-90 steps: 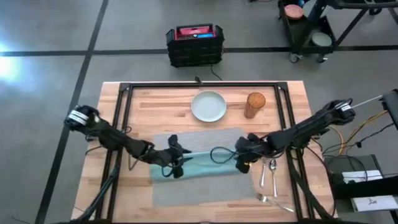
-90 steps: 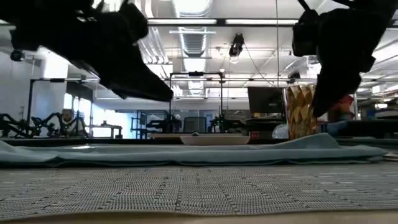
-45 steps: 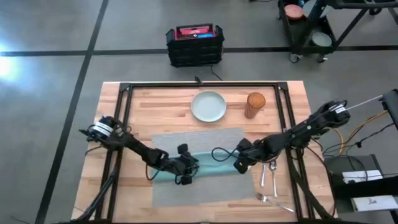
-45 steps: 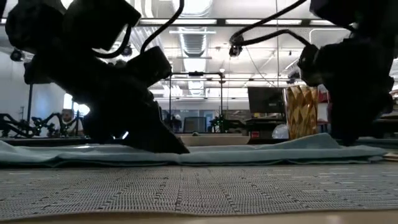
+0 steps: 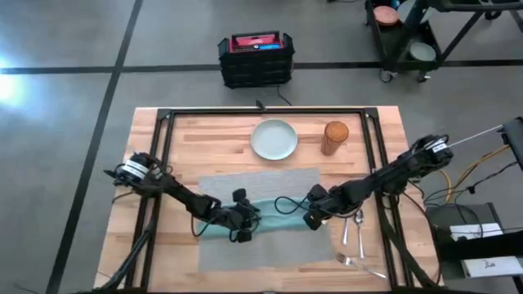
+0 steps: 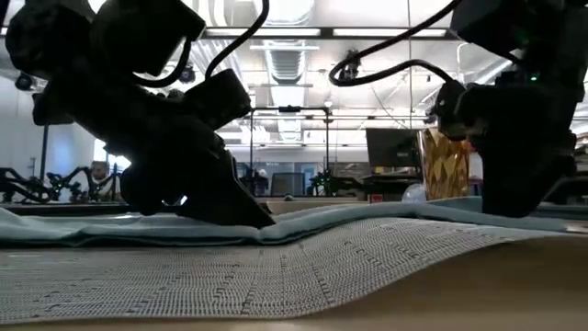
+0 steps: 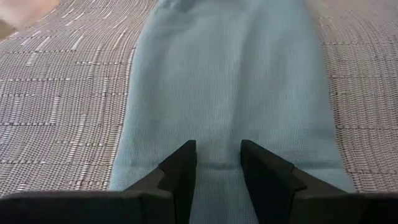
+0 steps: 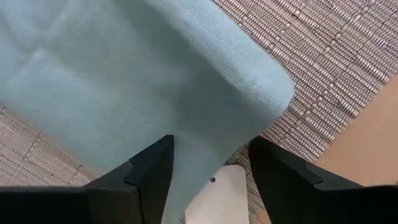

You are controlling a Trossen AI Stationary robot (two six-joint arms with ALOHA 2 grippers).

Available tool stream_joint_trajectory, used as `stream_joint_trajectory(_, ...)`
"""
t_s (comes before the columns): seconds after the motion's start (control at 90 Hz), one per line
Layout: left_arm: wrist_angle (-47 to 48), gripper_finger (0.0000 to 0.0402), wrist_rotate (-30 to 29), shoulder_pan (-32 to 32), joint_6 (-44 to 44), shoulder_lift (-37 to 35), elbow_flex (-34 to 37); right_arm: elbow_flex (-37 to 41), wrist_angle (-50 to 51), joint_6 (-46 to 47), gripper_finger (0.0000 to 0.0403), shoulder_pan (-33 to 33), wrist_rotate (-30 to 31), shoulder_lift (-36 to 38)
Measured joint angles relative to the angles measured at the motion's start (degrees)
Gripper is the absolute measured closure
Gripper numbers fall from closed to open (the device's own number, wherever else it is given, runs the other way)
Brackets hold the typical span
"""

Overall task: Set table place
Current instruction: Fold the table napkin

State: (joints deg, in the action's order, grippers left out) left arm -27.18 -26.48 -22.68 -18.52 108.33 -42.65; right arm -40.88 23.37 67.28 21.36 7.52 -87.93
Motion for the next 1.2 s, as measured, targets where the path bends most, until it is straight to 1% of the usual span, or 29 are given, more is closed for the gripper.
stream_joint_trajectory(0.1,-0.02,0.0288,0.0,0.0,0.0,0.0,0.0,0.06,0.31,-0.45,0.0231,-0.01,-0.76,0.47)
stream_joint_trajectory(0.222,-0.16,0.0287,-0.02,0.02,0.0,0.0,0.02,0.15,-0.5,-0.22,0.025,0.0,-4.2,1.91)
stream_joint_trajectory(0.433,-0.24,0.0287,-0.02,0.07,-0.13,0.0,0.02,0.15,-1.98,-1.75,0.0263,-0.21,-4.77,2.35)
stream_joint_trajectory(0.544,-0.24,0.0287,-0.02,0.07,-0.15,0.0,0.02,0.15,-1.85,-1.91,0.0251,-0.28,-5.87,2.35)
stream_joint_trajectory(0.778,-0.26,0.0287,-0.04,0.07,-0.17,0.0,0.02,0.01,-0.5,-0.85,0.0201,-0.28,-6.02,1.11)
stream_joint_trajectory(0.956,-0.3,0.0287,-0.04,0.07,-0.2,0.0,0.02,0.04,0.11,-0.28,0.0174,-0.3,-6.53,1.56)
stream_joint_trajectory(1.089,-0.28,0.0287,-0.07,0.07,-0.2,0.0,0.02,-0.04,-0.21,-0.35,0.0169,-0.25,-5.81,0.57)
stream_joint_trajectory(1.2,-0.26,0.0287,-0.07,0.07,-0.2,0.0,0.03,-0.02,-1.1,-0.53,0.0188,-0.21,-4.12,-0.63)
